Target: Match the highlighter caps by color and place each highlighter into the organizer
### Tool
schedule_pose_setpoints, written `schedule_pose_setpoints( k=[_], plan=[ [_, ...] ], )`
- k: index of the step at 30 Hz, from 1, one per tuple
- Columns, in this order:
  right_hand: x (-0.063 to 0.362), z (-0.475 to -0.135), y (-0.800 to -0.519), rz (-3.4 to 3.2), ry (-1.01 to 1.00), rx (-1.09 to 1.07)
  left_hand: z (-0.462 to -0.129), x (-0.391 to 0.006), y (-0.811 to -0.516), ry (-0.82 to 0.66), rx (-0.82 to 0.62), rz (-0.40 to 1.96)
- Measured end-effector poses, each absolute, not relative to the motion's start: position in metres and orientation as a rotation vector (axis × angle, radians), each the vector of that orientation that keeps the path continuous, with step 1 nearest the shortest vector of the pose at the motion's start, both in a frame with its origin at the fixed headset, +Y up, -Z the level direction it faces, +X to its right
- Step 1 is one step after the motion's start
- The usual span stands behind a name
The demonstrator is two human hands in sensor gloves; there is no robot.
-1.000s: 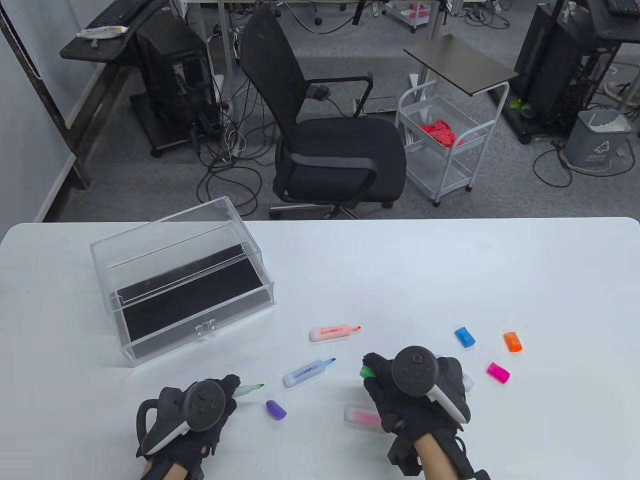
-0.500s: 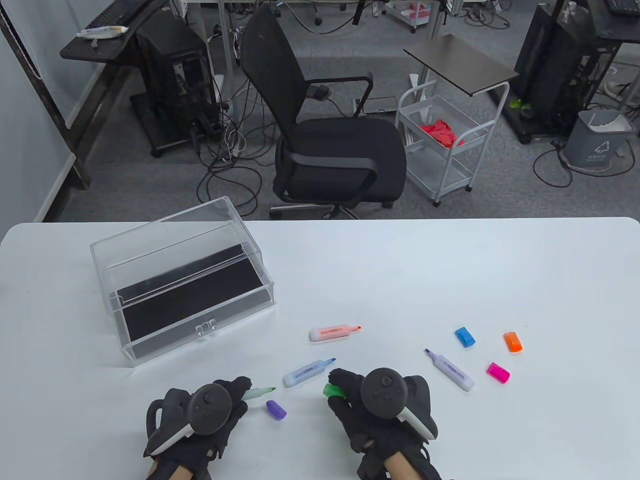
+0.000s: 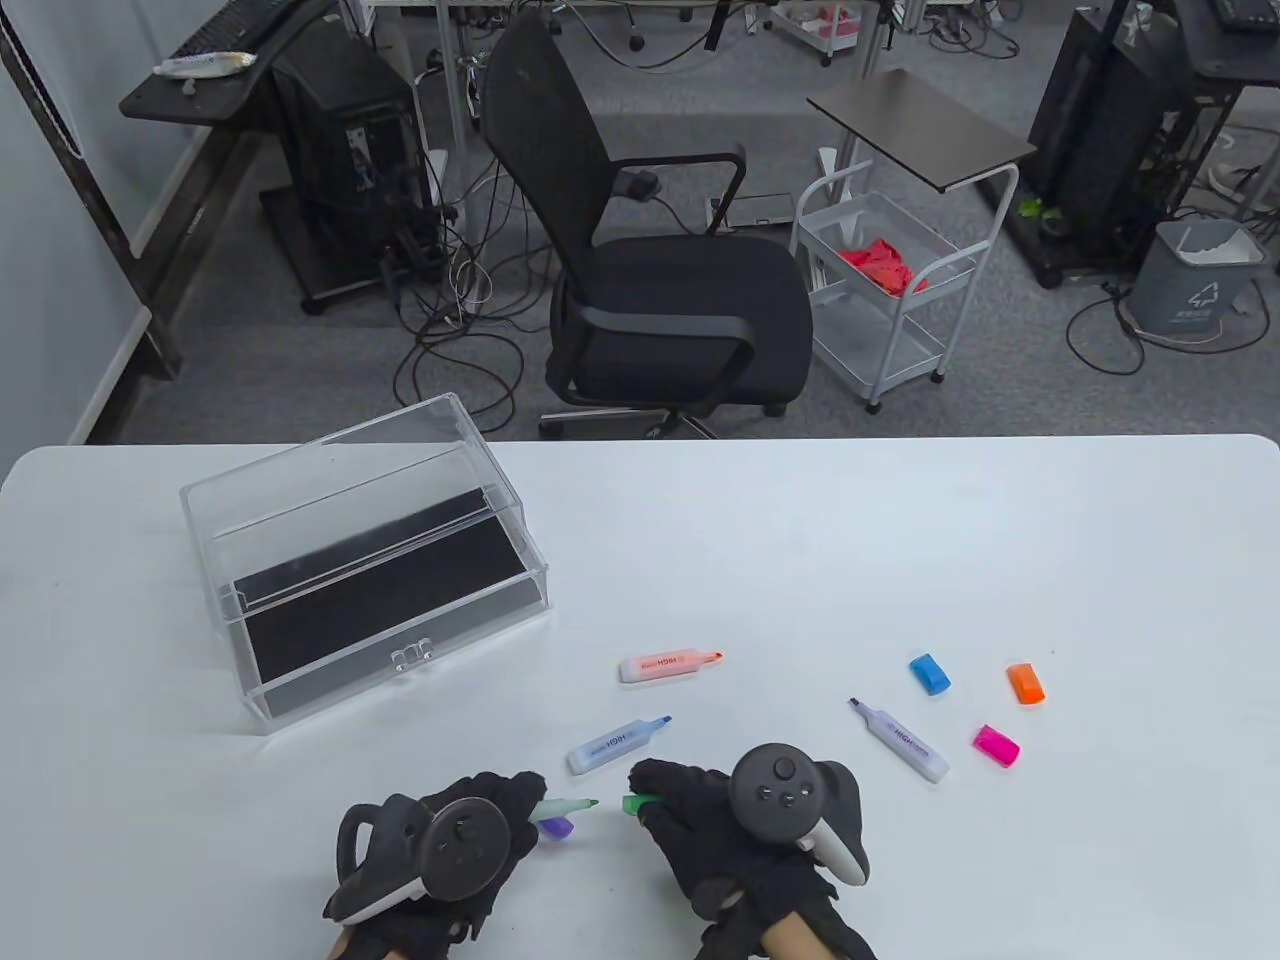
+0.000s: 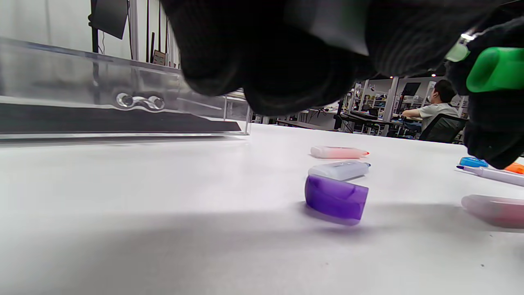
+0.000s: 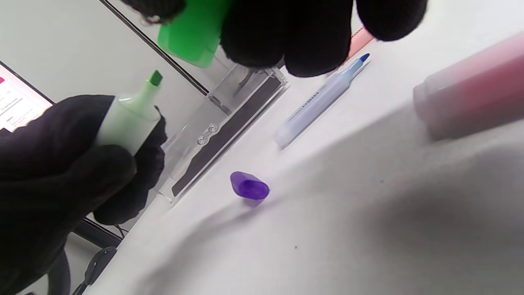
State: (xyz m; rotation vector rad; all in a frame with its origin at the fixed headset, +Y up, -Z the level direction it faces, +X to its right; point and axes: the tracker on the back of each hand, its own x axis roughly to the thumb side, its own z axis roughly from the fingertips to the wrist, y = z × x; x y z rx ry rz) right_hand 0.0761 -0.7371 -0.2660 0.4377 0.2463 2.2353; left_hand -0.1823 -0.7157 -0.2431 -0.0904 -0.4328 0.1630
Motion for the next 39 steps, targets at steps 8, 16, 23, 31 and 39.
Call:
schedule_pose_setpoints(
  k=[8,16,23,31,39],
  plan=[
    [0.069,-0.262,-0.738,2.227,0.257,0.468,-0.244,-0.180,-0.719,-0.453,-0.099,0.190],
    [0.061,-0.260,-0.739,2.219,0.282,0.515,-0.242,-0.173,-0.722,-0.495,-0.113,0.210],
    [0.057,-0.258,-0.743,2.131,0.304,0.543,-0.239,-0.168,-0.721,-0.546,-0.111,0.237],
    [0.044,-0.252,-0.737,2.100,0.226,0.539,-0.237,-0.170,-0.718,-0.570,-0.085,0.287],
    [0.040,-0.247,-0.735,2.073,0.187,0.573,-0.235,-0.165,-0.715,-0.592,-0.079,0.309]
  ],
)
